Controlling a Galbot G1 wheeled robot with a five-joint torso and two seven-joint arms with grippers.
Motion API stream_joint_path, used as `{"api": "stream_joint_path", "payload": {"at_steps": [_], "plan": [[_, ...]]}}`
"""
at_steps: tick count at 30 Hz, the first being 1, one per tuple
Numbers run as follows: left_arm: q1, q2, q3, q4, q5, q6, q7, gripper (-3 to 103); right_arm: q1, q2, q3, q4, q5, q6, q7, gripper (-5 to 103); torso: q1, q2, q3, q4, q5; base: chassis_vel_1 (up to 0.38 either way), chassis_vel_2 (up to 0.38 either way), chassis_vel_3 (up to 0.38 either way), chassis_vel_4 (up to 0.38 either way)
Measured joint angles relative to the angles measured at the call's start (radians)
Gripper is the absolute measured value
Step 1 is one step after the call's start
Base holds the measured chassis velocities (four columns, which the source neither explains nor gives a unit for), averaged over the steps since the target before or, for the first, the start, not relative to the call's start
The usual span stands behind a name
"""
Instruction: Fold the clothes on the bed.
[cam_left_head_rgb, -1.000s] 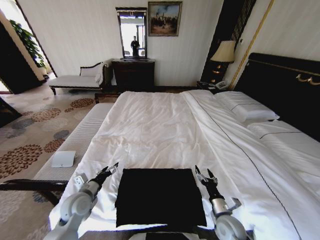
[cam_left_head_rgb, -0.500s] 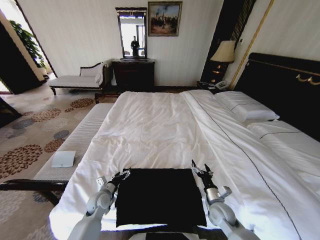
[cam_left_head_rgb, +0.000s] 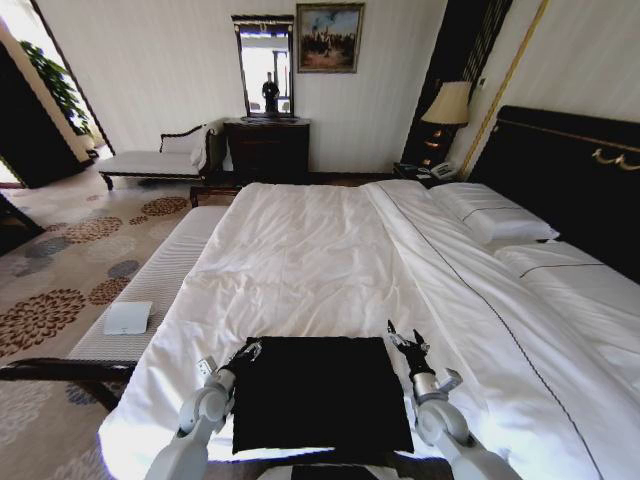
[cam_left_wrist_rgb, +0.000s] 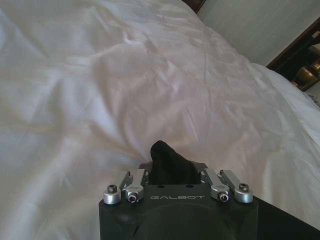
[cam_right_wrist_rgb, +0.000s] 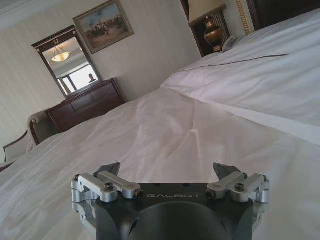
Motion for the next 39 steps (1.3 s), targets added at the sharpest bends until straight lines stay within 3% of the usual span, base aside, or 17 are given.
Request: {"api": "stream_joint_path", "payload": {"at_steps": [4, 6, 11, 15, 19, 25, 30, 34, 39], "plan": [[-0.003, -0.004, -0.006, 0.013, -0.008, -0.005, -0.001, 22, 0.010, -0.003, -0.004, 0.000, 0.000, -0.004, -0.023, 100, 0.000, 0.000, 0.000, 0.0000, 0.0000, 0.000, 0.000, 0.000, 0.000], [-0.002, -0.005, -0.008, 0.013, -0.008, -0.006, -0.001, 22, 0.012, -0.003, -0.005, 0.000, 0.000, -0.004, -0.023, 100, 0.000, 0.000, 0.000, 0.0000, -0.0001, 0.000, 0.000, 0.000, 0.000], [0.000, -0.003, -0.021, 0.006, -0.017, -0.008, -0.002, 3, 0.022, -0.004, -0.009, -0.017, -0.004, -0.006, -0.023, 100, 0.000, 0.000, 0.000, -0.0001, -0.0001, 0.000, 0.000, 0.000, 0.000], [-0.005, 0.003, -0.028, 0.005, -0.024, -0.009, -0.004, 3, 0.031, -0.005, -0.009, -0.033, -0.007, -0.023, -0.016, 100, 0.000, 0.000, 0.000, 0.0000, -0.0001, 0.000, 0.000, 0.000, 0.000], [-0.013, 0.008, -0.035, 0.004, -0.029, -0.009, -0.008, 3, 0.039, -0.015, -0.010, -0.058, -0.001, -0.092, -0.017, 100, 0.000, 0.000, 0.000, -0.0001, -0.0001, 0.000, 0.000, 0.000, 0.000], [-0.010, 0.016, -0.043, 0.000, -0.029, -0.011, -0.010, 3, 0.055, -0.033, -0.018, -0.118, 0.071, -0.151, -0.184, 100, 0.000, 0.000, 0.000, 0.0000, -0.0002, 0.000, 0.000, 0.000, 0.000], [-0.003, 0.020, -0.046, -0.008, -0.029, -0.014, -0.010, 3, 0.070, -0.034, -0.020, -0.174, 0.093, -0.156, -0.284, 100, 0.000, 0.000, 0.000, 0.0003, -0.0001, 0.000, 0.000, 0.000, 0.000], [0.005, 0.026, -0.049, -0.017, -0.028, -0.017, -0.010, 3, 0.079, -0.034, -0.034, -0.265, 0.117, -0.157, -0.465, 100, 0.000, 0.000, 0.000, -0.0002, -0.0001, 0.000, 0.000, 0.000, 0.000], [0.007, 0.030, -0.049, -0.023, -0.027, -0.018, -0.010, 3, 0.091, -0.023, -0.048, -0.310, 0.149, -0.152, -0.560, 100, 0.000, 0.000, 0.000, 0.0000, -0.0001, 0.000, 0.000, 0.000, 0.000]]}}
